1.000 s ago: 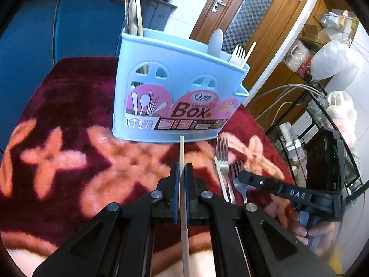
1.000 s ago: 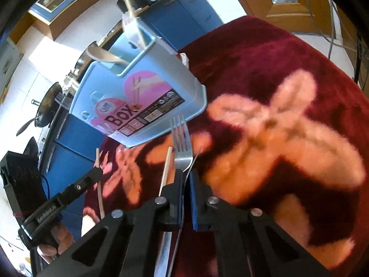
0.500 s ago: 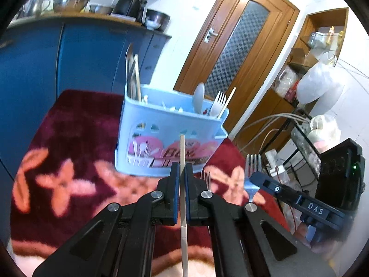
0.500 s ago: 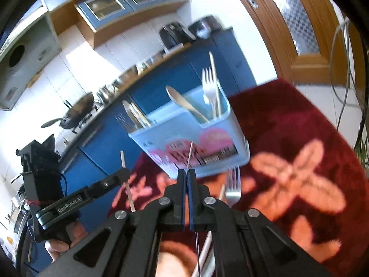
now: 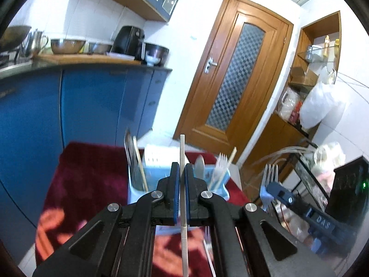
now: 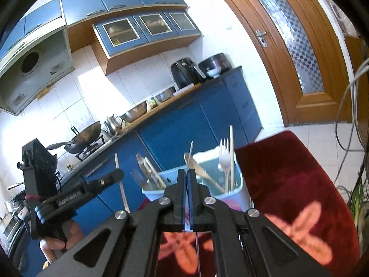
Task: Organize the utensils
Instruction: 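Lift the chopstick with the left tool while the right tool carries the fork to the holder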
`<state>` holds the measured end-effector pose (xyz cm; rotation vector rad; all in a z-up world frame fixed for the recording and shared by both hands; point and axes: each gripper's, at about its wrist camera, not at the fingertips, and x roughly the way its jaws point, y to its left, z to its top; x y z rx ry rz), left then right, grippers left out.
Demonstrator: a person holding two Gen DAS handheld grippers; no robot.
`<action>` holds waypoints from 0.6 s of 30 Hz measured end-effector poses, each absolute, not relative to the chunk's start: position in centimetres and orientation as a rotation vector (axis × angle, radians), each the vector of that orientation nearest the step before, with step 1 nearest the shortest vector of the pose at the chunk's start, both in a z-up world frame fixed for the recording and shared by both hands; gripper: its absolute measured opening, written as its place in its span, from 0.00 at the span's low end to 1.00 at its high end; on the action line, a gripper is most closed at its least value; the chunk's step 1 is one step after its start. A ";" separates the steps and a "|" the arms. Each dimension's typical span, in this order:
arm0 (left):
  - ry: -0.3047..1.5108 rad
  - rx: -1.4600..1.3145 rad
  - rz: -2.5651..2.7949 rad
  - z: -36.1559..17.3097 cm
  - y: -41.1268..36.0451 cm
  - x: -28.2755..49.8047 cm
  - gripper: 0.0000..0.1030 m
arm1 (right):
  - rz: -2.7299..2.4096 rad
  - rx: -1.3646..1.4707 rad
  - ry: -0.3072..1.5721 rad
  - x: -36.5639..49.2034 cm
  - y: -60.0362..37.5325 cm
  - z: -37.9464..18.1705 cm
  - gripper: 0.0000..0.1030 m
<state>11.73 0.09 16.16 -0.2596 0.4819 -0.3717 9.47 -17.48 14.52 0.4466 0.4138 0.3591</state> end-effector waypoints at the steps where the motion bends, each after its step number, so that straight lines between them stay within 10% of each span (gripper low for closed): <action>1: 0.471 -0.261 -0.363 16.7 0.2 12.5 0.02 | 0.359 0.448 0.409 9.9 -17.5 14.7 0.03; 18: 0.273 -0.206 -0.225 20.2 -0.3 19.6 0.02 | 0.307 0.367 0.221 17.2 -17.5 17.5 0.03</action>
